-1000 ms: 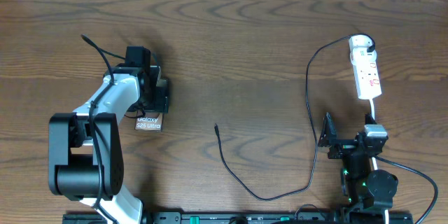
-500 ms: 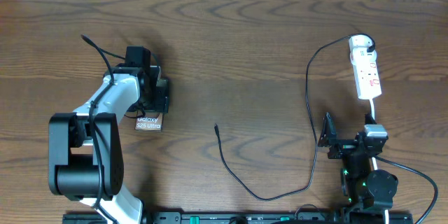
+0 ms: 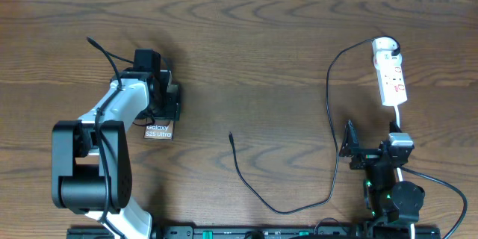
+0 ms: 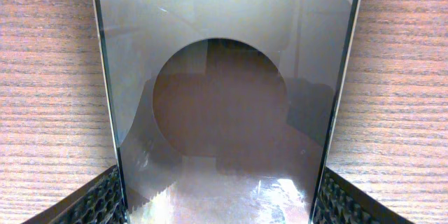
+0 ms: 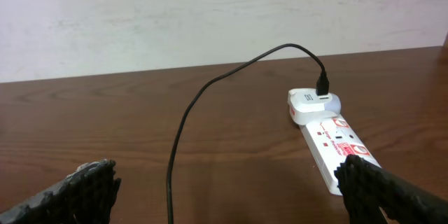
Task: Plug charger to phone and switch on socket
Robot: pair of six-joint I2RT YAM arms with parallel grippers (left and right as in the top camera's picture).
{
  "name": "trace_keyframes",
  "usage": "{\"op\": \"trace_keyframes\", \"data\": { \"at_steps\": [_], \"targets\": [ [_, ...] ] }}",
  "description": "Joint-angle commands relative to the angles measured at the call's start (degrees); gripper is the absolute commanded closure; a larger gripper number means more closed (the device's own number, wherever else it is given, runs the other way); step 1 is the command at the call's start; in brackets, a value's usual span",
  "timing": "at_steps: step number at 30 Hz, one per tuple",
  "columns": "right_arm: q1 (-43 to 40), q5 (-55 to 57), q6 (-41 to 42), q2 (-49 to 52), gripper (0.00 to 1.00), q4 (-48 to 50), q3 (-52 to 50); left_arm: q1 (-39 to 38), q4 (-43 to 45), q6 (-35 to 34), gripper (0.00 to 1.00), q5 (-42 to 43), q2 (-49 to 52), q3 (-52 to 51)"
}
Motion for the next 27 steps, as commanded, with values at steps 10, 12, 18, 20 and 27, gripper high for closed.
{"op": "trace_keyframes", "data": {
  "at_steps": [10,12,18,20,27],
  "targets": [
    [0.33,-0.02,0.68,-0.24,0.01,-0.26,-0.02,0.13,-0.31,-0.11,0.93,1.64,1.70,-1.90],
    [0.33,-0.02,0.68,-0.24,0.01,-0.26,-0.02,0.13,-0.63,-0.09,0.93,1.62,1.60,-1.09],
    [0.33,-0.02,0.68,-0.24,0.01,-0.26,-0.02,0.13,-4.70,-0.11,0.93,1.62,-1.84,2.97],
    [0.33,-0.02,0.68,-0.24,0.01,-0.26,-0.02,0.13,-5.18,-0.11,0.93,1.62,-4.33,3.98],
    [0.33,-0.02,0.68,-0.24,0.01,-0.26,-0.02,0.13,-5.25,-2.47,0.92,3.08,-17.11,4.52]
  ]
}}
